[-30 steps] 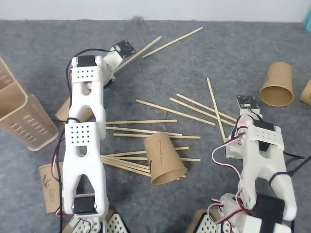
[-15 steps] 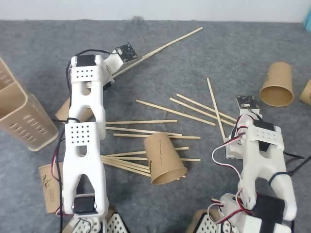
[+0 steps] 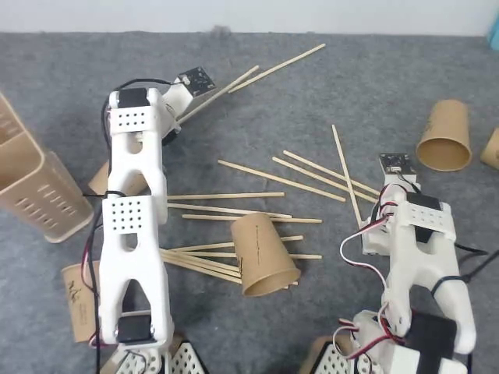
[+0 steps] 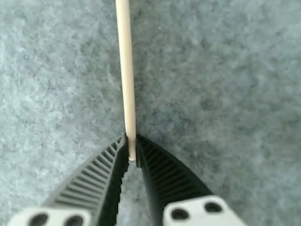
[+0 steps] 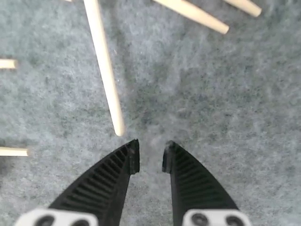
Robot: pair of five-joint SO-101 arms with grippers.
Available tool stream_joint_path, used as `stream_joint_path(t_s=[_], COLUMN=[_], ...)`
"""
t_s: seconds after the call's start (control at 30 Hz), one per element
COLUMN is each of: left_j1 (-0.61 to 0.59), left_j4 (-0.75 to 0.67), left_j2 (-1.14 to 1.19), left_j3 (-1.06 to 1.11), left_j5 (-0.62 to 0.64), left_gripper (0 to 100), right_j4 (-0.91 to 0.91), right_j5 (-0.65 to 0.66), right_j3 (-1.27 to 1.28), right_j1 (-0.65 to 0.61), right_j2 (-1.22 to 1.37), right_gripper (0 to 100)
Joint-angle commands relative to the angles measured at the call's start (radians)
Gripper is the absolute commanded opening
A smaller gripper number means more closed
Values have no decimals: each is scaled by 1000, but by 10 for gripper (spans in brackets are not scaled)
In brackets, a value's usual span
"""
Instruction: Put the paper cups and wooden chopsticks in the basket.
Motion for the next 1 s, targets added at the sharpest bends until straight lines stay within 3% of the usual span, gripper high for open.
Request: stream_joint_path(t_s=[0.0,0.13,0.3,0.5,0.8,0.97], left_j1=[-29,-21,-17,-21,-61,-75], left_j4=[55,75,207,210,210,193], left_j2=[-11,-34,-121,-253,-311,-376], left_j3=[-16,-71,-147,-53,77,65], left_j5=[11,12,9,3,-212,-232], left_gripper=[13,13,13,13,13,13], right_j4=[8,10,10,10,10,10], right_j5=[12,12,12,12,12,12], right_j3=[-8,-8,-8,-8,-8,-8], right_j1=[-1,-1,-1,-1,-1,-1], right_j2=[-50,-50,-50,-50,-50,-50], right_gripper=[89,89,88,88,87,87])
